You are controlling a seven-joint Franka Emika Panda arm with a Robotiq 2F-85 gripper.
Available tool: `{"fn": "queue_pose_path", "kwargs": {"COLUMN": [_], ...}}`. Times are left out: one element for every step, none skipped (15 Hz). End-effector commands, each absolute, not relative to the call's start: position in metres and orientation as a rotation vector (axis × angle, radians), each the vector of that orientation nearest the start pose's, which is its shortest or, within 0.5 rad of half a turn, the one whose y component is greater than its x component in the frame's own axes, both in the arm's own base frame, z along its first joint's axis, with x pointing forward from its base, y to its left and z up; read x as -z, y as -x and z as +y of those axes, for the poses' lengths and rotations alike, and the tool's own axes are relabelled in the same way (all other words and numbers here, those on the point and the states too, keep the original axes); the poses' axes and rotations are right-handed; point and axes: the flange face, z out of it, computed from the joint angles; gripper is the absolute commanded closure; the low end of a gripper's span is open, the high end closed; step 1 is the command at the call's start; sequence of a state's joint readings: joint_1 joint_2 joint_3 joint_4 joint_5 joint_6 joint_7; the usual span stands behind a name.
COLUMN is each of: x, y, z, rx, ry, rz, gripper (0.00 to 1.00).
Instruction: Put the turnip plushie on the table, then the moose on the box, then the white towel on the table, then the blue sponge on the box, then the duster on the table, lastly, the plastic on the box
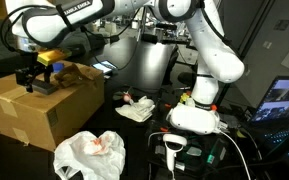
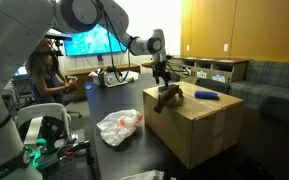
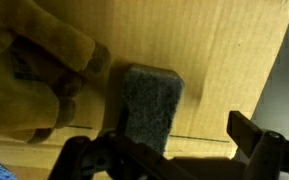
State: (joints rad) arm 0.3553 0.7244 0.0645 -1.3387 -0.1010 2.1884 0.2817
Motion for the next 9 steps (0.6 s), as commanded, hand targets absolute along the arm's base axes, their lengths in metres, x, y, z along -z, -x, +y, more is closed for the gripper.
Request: {"fn": "queue_pose_path", "kwargs": {"x": [-0.309,-0.309,-0.309,-0.309,-0.31,-0.311,-0.31,-0.308,-0.307], "y": [-0.702,-0.704,-0.705,-0.707,-0.709,-0.71,-0.711,-0.711,-0.711], "z": [0.284,0.28,0.277,0.273,0.27,0.268,0.267,0.266,0.266], "rx": [0.24,0.242,0.247,0.251,0.254,0.253,0.252,0.25,0.248], "ry": [3.127,3.13,3.131,3.132,3.134,3.134,3.135,3.136,3.136], "rz": [-0.28,-0.274,-0.267,-0.259,-0.253,-0.249,-0.248,-0.253,-0.257], "gripper": [0.0,0.0,0.0,0.0,0.0,0.0,0.0,0.0,0.0]}}
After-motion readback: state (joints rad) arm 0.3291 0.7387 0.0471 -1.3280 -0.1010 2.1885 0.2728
